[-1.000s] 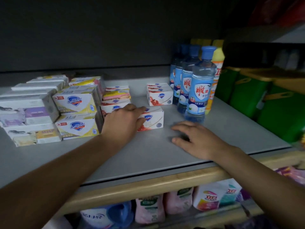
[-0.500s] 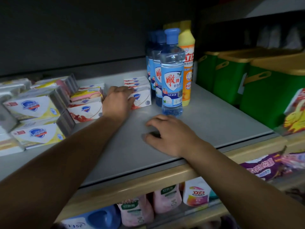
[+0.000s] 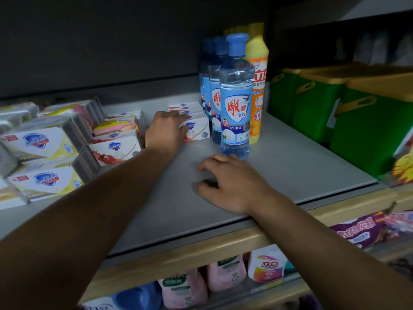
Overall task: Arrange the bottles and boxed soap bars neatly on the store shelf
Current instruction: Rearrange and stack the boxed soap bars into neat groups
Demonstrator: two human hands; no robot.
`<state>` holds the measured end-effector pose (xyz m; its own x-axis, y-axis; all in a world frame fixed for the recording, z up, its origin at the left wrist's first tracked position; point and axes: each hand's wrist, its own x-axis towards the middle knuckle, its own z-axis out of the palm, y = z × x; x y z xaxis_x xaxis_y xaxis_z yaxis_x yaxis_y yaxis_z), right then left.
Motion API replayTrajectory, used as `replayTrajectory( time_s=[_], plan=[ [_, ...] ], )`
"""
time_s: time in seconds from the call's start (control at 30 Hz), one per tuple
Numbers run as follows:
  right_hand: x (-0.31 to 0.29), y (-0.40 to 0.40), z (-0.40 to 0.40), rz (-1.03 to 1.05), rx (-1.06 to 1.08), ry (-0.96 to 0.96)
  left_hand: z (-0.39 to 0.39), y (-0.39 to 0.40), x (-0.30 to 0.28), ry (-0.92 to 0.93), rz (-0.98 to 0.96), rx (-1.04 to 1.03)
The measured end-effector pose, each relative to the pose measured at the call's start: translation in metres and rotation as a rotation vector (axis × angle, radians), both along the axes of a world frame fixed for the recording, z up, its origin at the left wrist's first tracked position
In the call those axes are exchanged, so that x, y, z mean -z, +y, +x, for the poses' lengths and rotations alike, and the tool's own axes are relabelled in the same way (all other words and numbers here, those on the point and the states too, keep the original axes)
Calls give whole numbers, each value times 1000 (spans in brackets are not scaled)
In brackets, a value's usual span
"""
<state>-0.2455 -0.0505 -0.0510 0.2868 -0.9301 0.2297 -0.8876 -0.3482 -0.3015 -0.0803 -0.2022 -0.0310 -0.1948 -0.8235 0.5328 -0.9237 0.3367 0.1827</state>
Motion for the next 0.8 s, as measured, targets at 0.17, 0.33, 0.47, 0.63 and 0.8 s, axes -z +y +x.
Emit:
replayTrajectory(
  time_s=[0.17,0.33,0.47,0.63,0.8],
  plan=[
    [0,0,0,5,7,-3,-2,3,-5,-28,24,-18],
    [1,0,1,-3,11,-5,-1,3,-8,-47,49,-33],
    [0,0,0,-4,18,-12,-2,8,-18,-78,132,-19],
    [-7,3,1,41,13,7,22,53,-39,31,27,108],
    [-24,-6,16,137,79,99,94,117,-41,15,-138,106]
  ],
)
